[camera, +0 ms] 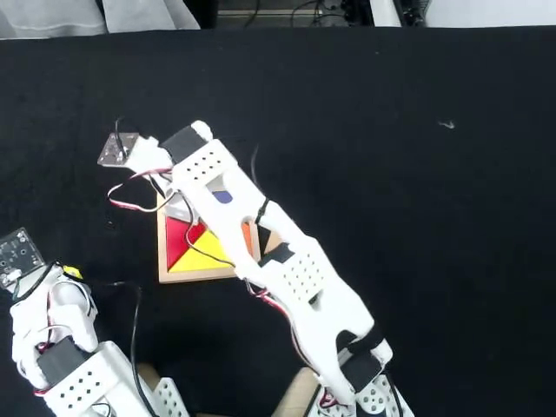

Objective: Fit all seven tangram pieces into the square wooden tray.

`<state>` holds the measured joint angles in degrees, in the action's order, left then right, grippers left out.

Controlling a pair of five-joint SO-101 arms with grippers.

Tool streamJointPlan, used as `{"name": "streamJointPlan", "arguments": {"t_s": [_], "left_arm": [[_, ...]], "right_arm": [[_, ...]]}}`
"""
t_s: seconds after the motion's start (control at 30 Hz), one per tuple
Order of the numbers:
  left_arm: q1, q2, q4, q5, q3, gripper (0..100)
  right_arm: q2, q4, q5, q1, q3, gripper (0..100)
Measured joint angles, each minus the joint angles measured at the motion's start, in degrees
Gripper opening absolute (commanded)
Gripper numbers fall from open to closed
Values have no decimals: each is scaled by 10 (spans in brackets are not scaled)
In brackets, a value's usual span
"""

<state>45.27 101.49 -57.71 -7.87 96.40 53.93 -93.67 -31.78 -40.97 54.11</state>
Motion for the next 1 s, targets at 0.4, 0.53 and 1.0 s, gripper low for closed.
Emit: {"name": "streamJointPlan", "arguments": {"t_s": [0.4,0.53,1.0], "left_arm": [[0,0,0,0,0,149],[0,0,0,0,0,149],[0,0,0,0,0,149]], "right_arm": [[-1,-51,0,12,13,10],[-1,-37,0,12,7,10],[35,-23,0,12,7,11]]}}
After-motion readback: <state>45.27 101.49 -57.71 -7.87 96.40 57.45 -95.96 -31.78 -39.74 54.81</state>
